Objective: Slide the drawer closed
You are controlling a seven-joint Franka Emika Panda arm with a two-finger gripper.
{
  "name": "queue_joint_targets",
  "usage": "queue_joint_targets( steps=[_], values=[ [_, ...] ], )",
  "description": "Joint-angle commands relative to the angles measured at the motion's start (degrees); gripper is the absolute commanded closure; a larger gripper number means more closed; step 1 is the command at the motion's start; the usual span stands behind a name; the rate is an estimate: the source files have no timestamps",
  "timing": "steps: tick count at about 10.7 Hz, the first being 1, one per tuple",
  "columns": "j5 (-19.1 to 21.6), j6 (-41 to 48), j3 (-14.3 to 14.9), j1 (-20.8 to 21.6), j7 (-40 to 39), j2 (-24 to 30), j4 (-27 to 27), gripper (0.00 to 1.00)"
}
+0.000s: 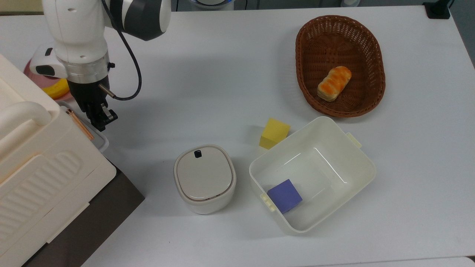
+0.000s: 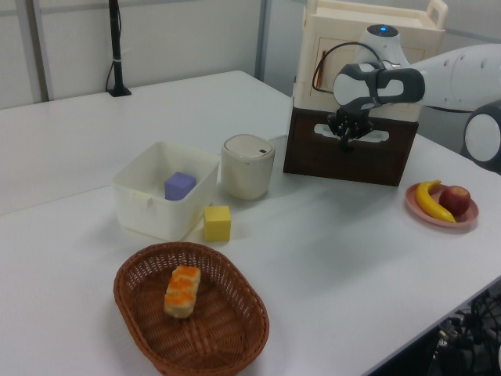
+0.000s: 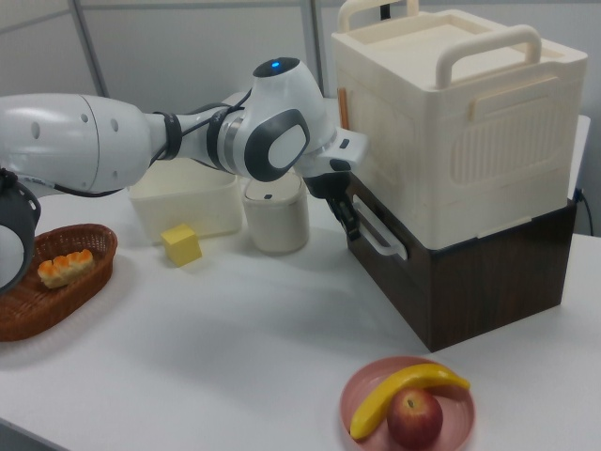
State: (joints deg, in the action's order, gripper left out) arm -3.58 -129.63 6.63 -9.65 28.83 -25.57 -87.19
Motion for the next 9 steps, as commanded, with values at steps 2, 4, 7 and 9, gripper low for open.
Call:
queue_joint_targets(
  steps=[2, 4, 7, 9],
  values=[
    [-1.4, 4.9, 0.0, 0.6, -6.8, 2.7, -0.2, 0.74],
    [-0.6, 17.3, -0.8, 3.0, -13.7, 6.5, -0.1, 0.63],
    [4.0, 29.9, -0.8, 7.7, -24.1, 12.2, -0.2, 0.34],
    [4.2, 32.2, -0.8, 10.3, -26.7, 13.7, 0.0, 0.0]
  ],
)
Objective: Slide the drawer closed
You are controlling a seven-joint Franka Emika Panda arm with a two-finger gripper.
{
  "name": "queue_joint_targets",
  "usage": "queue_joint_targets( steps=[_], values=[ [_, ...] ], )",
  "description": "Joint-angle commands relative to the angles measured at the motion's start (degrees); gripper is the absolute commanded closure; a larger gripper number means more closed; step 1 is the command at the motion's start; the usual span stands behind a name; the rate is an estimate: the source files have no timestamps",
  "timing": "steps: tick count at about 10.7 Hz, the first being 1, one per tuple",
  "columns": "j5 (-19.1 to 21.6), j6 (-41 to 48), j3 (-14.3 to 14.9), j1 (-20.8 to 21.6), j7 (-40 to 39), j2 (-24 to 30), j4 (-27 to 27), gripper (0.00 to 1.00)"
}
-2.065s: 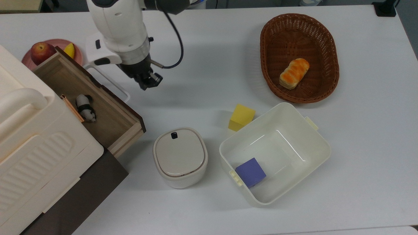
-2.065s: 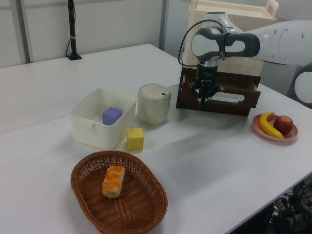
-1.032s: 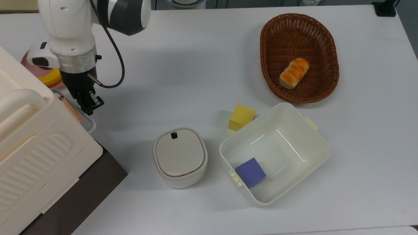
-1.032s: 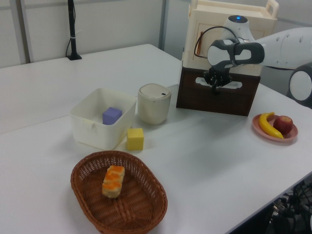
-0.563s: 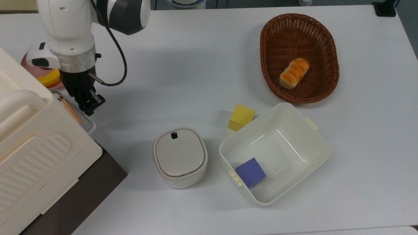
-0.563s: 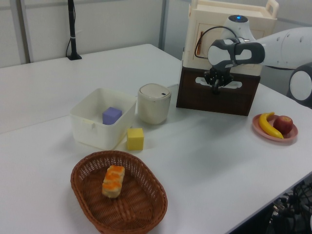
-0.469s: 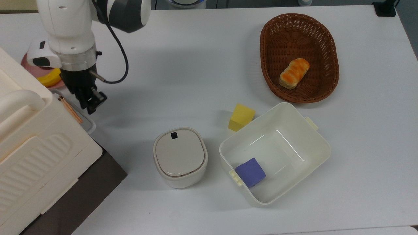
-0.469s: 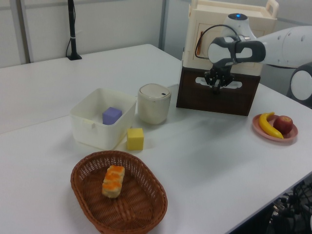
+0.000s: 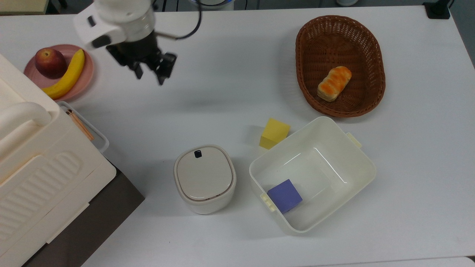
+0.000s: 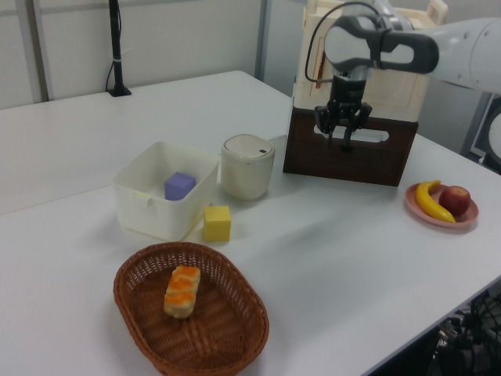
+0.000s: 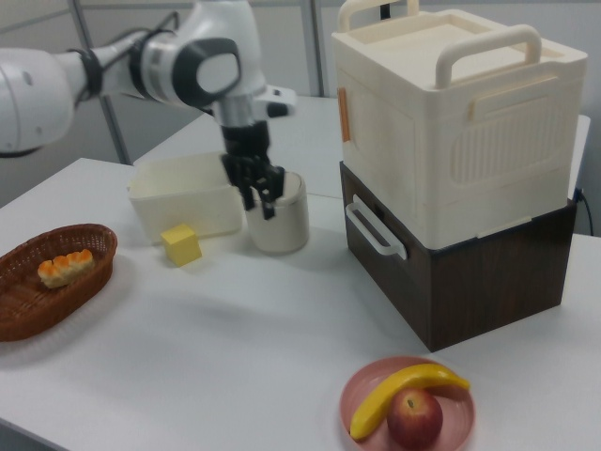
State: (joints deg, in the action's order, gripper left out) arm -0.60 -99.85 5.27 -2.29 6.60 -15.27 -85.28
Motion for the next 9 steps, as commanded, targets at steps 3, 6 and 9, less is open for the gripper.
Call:
queue_joint_targets(
  steps=[3, 6, 9],
  values=[
    [1.2, -0.9, 0.5, 3.3, -8.3, 2.8, -2.1, 0.0],
    [1.4, -1.5, 0.5, 3.1, -7.3, 2.9, -1.9, 0.0],
    [1.3, -1.3, 0.6, 3.2, -5.5, 3.2, -2.0, 0.0]
  ],
)
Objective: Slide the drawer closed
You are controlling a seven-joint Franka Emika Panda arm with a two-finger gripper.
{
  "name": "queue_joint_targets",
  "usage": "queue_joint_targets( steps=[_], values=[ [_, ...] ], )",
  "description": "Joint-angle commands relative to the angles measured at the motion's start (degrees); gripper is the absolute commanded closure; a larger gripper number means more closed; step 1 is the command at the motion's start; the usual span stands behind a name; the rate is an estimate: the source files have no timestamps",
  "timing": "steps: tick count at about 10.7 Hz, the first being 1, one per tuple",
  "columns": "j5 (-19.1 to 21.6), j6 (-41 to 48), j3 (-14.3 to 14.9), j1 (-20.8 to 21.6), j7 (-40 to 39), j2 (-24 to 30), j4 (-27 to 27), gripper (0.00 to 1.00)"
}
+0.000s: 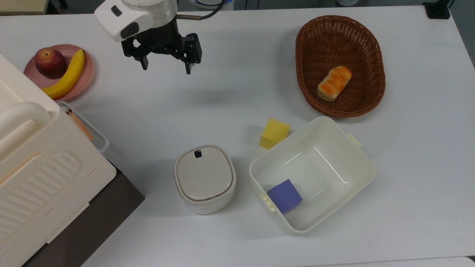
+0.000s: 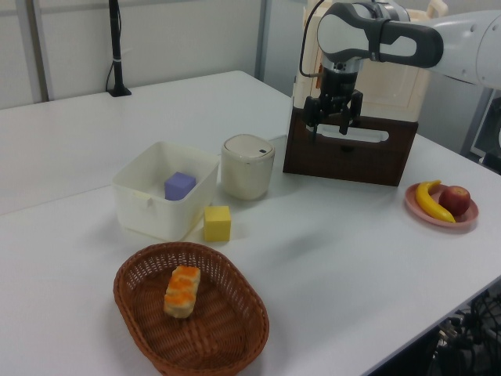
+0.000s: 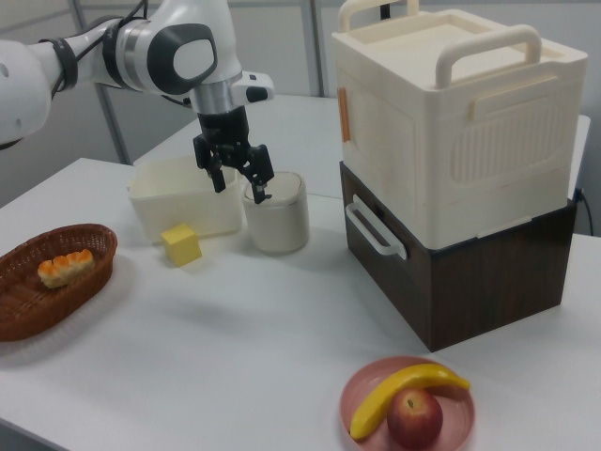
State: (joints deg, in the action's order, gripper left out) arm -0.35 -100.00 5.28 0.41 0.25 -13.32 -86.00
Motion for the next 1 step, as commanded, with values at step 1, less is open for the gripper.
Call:
queue_joint_targets(
  steps=[1],
  values=[
    [1.0, -1.4, 0.6, 0.5, 2.1, 1.3, -1.3, 0.0]
  ],
)
